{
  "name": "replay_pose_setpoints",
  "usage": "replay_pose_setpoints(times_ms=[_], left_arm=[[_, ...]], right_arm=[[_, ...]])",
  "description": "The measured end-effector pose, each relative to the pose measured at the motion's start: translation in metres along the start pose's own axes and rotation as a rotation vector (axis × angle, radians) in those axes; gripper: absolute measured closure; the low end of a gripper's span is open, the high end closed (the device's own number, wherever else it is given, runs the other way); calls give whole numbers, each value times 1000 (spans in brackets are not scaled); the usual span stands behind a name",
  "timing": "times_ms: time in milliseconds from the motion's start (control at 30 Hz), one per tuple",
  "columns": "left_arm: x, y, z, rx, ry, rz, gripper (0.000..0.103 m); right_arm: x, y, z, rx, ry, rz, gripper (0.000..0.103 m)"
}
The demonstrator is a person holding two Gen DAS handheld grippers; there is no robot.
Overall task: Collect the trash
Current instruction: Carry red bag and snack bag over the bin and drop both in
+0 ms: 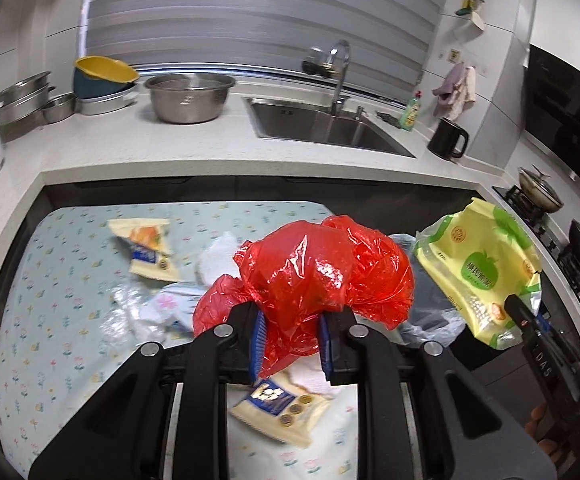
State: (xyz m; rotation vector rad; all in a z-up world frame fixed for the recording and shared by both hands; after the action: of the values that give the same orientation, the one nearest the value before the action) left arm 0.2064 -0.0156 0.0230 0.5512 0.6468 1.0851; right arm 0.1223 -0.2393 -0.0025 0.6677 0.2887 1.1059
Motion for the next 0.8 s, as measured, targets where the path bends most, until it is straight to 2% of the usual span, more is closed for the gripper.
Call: replay_pose_setpoints(times_ms=[167, 500, 800], left_arm=[[-48, -21, 7, 13, -60, -45, 82], [-138, -93, 8, 91, -163, -147, 82], [-187, -159, 7, 180, -215, -212, 80]], right_arm=[[-37, -10, -2, 13, -42, -45, 85], [-96, -42, -15, 58, -118, -119, 85], [-132, -70, -17, 83, -175, -179, 85]])
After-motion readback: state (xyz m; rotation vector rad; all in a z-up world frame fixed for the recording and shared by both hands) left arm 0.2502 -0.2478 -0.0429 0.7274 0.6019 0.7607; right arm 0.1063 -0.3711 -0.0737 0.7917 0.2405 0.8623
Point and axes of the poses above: each gripper's, at about its wrist camera, not at the fingertips, and y roughly against the way its jaws point, x to its left, z to its top, the point moved 9 cm from there along -y, roughly the way its jaws point, and after that the axes turned 4 degrees about x, right-handed, at the moved point
